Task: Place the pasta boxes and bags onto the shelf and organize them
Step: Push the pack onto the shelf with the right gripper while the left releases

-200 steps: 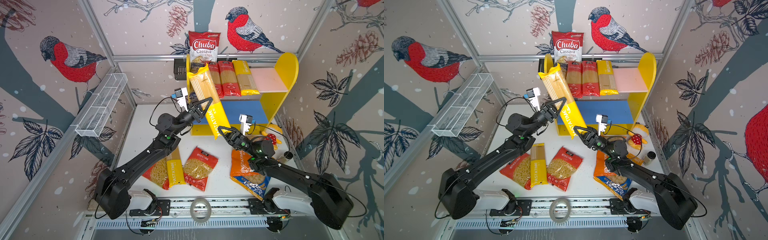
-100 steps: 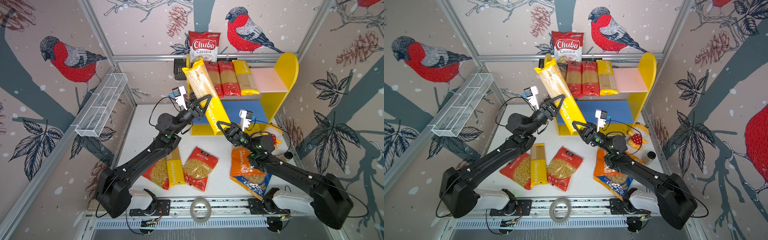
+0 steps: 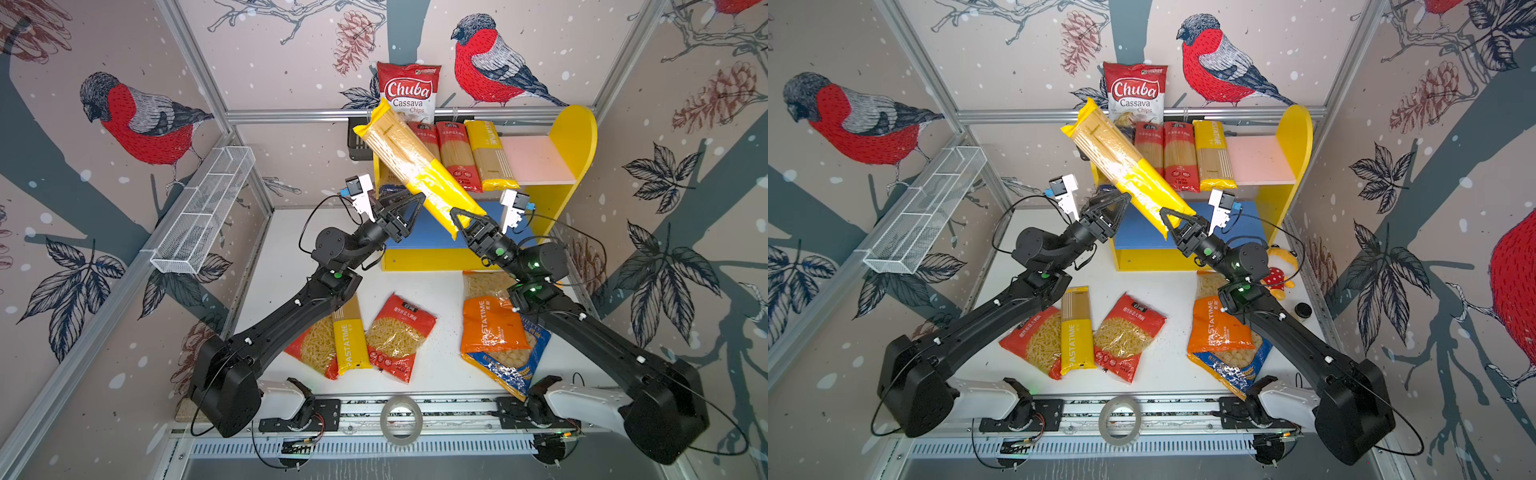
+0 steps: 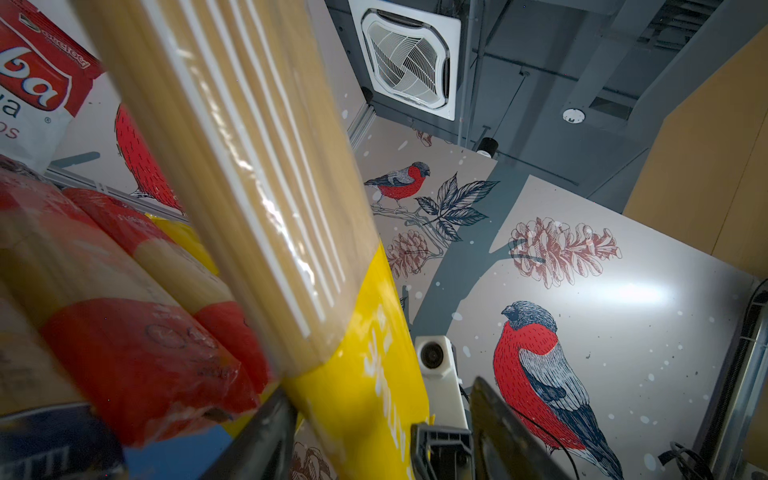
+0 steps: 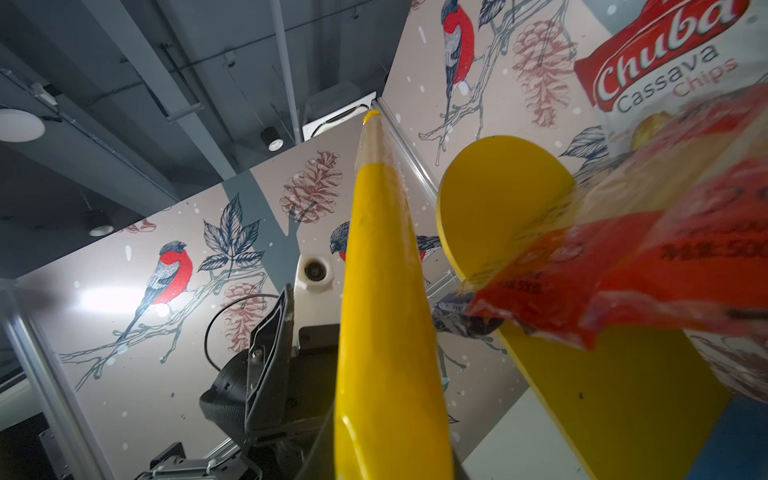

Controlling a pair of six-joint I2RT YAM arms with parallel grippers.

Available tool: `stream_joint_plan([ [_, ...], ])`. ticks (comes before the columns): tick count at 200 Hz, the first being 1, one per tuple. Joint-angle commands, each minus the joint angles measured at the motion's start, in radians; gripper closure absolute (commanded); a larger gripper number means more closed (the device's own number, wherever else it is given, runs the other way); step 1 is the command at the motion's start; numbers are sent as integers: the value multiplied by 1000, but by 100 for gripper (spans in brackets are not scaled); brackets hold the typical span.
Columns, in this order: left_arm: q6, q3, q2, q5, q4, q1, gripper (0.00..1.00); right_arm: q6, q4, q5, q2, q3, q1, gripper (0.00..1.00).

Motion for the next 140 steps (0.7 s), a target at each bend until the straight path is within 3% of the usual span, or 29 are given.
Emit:
stream_joint_plan([
  [1, 19, -1, -3, 25, 53, -3, 35, 54, 57, 98, -17, 27, -39, 100],
  [37, 12, 7, 18, 36, 61, -3, 33, 123, 89, 102, -17, 21, -68, 100],
  [95, 5, 3, 20, 35, 58, -3, 33, 185, 99, 202, -43, 31, -99, 100],
  [140, 57, -73, -41, 4, -4, -3, 33, 313, -48, 282, -94, 59, -240, 100],
])
